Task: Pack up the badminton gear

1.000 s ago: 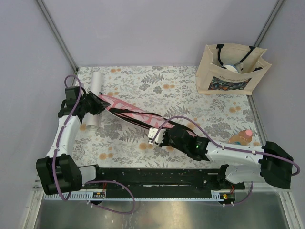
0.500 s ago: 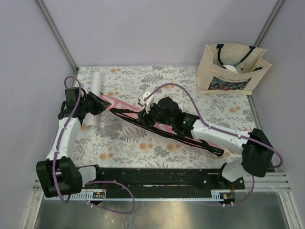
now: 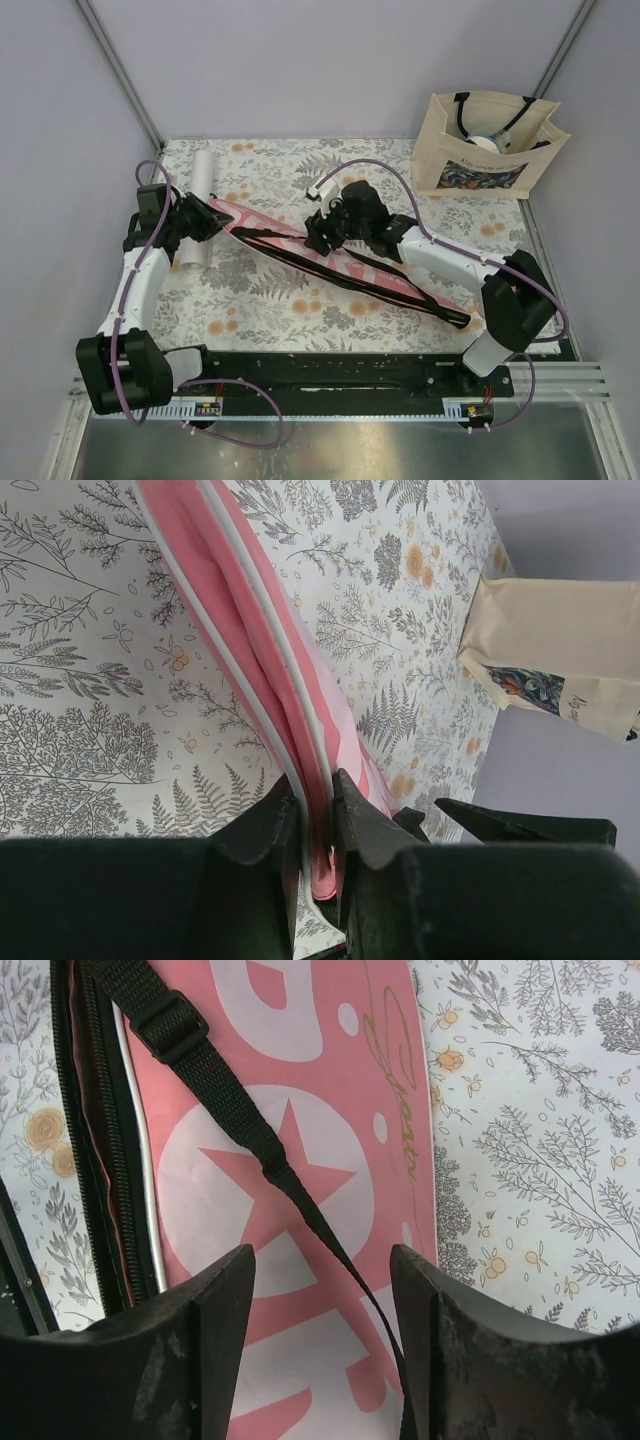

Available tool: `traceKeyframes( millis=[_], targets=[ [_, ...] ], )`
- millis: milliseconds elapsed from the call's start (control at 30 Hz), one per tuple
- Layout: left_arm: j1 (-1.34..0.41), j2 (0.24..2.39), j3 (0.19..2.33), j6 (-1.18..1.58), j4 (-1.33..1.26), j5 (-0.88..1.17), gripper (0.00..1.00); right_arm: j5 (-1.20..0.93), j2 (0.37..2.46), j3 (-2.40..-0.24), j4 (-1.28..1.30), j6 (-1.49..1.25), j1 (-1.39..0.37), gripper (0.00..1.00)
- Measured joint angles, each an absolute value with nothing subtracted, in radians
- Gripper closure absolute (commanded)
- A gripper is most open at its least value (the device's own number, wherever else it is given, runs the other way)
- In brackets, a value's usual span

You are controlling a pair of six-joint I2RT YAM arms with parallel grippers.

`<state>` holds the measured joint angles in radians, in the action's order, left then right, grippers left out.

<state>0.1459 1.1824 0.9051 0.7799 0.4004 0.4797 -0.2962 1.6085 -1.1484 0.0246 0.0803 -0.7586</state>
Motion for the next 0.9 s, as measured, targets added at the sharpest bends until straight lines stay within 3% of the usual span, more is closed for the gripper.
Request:
traceKeyframes(
  millis=[200,267,333,400,667,900],
  targets=[
    [0.146,1.178,0.894,0.785,0.393,0.482,1.00,-0.327,1.680,-1.191,0.080,0.133,-0.755,0.41],
    [0.146,1.178,0.891,0.784,0.393,0.482,1.00,-0.332,1.705,-1.202,0.093,0.141,-0.755,0.56],
    [0.146,1.177,0.888,0.785,0.393,0.481,1.00,-0.336,1.720,-1.217,0.110,0.152,-0.755,0.85],
    [0.146,1.177,0.888,0.786,0.390,0.481,1.00,-0.335,1.727,-1.241,0.136,0.154,-0.755,1.00],
    [0.145,1.172,0.870,0.806,0.374,0.456,1.00,-0.435,1.654,-1.323,0.187,0.020,-0.772,1.00],
    [0.139,1.171,0.859,0.844,0.345,0.433,1.00,-0.467,1.513,-1.159,-0.042,-0.246,-0.991,0.97]
  ],
)
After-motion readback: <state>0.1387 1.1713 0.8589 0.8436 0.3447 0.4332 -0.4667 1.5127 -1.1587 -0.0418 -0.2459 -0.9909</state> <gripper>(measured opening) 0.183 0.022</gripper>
